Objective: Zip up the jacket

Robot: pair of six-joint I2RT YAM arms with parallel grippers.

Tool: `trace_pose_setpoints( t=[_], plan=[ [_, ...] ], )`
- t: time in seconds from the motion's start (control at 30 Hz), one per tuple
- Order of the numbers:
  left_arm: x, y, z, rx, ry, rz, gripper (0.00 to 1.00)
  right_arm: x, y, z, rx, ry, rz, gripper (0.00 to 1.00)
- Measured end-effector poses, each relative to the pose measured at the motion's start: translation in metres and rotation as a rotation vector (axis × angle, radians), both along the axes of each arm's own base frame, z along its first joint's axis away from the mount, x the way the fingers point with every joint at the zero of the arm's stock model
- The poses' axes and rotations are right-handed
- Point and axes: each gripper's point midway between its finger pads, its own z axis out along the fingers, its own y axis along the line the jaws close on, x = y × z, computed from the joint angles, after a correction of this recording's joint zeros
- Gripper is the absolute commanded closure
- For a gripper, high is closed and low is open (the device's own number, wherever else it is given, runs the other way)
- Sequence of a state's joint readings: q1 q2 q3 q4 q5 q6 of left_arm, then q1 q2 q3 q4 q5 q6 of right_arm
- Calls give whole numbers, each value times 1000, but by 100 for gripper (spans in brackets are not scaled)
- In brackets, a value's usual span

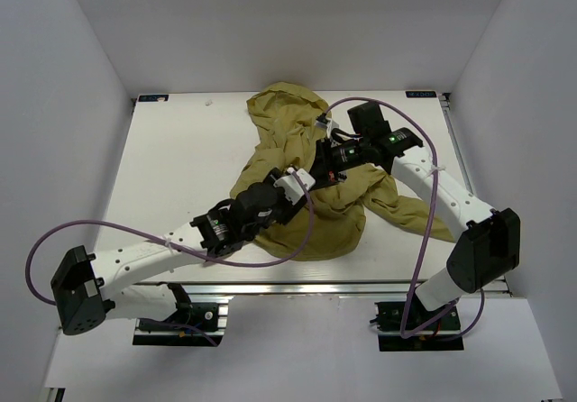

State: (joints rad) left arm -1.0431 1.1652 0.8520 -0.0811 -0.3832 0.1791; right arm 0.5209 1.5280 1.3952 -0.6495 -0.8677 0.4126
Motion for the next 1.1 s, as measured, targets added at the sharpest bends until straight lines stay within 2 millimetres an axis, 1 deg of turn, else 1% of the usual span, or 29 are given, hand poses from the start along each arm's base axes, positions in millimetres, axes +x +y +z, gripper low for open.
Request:
trace_pose_setpoints(
  t=[0.03,0.07,0.13,0.2,0.33,0.43,0.57,0.73,0.83,0.9,1.1],
  plan=[
    [1,0,0,6,-5,0,46,0,0,0,1,0,1,100],
    [2,-1,-1,13,-9,-1,57,0,0,0,2,1,2,100],
    [3,-2,0,14,-17,-6,82,0,0,0,2,2,3,100],
    [3,-4,5,4,-35,-14,100,-1,0,0,3,4,4,100],
    [3,-9,17,-34,-64,-38,100,0,1,-3,1,15,8,100],
    [1,-14,20,-49,-70,-69,100,2,1,-6,-5,21,5,100],
    [-4,-18,18,-52,-58,-103,100,11,1,-5,-15,9,-24,100],
    [-13,-17,13,-71,-11,-107,100,25,1,7,12,-13,-65,100],
    [-18,-13,6,-101,34,-92,100,25,2,11,30,6,-62,100],
    [-22,-12,5,-129,60,-87,100,24,4,8,31,32,-54,100],
    [-35,-10,-6,-181,152,-74,100,22,10,-11,16,130,-21,100]
  ],
)
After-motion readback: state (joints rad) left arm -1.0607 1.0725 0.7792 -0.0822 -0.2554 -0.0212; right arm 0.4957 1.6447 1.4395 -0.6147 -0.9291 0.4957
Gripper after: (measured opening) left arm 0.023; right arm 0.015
